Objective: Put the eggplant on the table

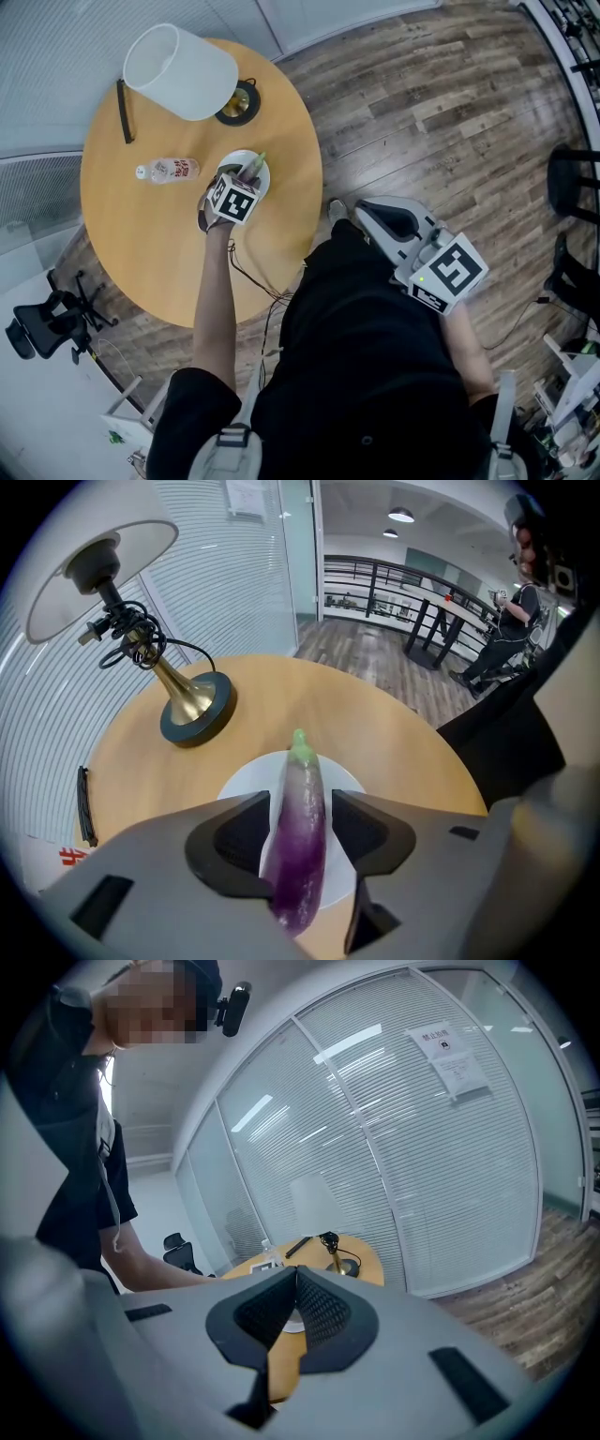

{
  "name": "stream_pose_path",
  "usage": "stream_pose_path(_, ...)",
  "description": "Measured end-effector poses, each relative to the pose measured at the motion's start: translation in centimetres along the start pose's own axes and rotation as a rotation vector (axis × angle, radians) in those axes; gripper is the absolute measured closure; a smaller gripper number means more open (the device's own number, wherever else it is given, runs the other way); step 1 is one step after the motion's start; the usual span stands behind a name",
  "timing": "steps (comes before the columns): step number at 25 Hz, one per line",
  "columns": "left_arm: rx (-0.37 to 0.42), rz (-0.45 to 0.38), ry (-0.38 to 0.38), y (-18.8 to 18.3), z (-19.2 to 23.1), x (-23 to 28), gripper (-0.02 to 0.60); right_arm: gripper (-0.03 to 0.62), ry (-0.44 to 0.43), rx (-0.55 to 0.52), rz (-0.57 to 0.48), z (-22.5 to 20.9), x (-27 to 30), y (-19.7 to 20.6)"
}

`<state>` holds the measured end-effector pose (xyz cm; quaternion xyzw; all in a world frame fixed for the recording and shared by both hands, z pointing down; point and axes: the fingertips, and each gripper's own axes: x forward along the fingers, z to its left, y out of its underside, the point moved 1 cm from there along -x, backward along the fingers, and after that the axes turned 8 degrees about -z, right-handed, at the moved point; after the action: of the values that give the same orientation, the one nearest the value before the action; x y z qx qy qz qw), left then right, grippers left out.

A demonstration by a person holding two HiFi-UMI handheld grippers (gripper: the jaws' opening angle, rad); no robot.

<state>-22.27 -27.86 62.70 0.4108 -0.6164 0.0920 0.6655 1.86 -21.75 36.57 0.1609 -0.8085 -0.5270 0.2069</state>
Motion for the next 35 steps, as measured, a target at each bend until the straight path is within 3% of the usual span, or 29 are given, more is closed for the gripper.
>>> stream_pose_path(11,-0.002,-0.023,-0.047,-0.4,-0.1,-2.5,0.367,0.577,-0.019,0.001,-0.013,0.2,0.0,-0.3)
stream_pose_path(19,-0.086,-0.126,-0.151,-1.8,0.0,-7.4,0.377,0.577,-0.085,0.004,-0.020,-0.1,1.2,-0.7)
stream_pose_path(25,-0.137,-0.192,-0.288,-2.0,-0.1,-11.4,0.467,0.577,-0.158,-0.011,-0.021,0.3,1.7,-1.1)
stream_pose_path(35,-0.217,-0.196,-0.406,-2.6,-3.2,-13.9,0.548,0.577,-0.231,-0.031,-0.014,-1.7,-0.1,-2.3)
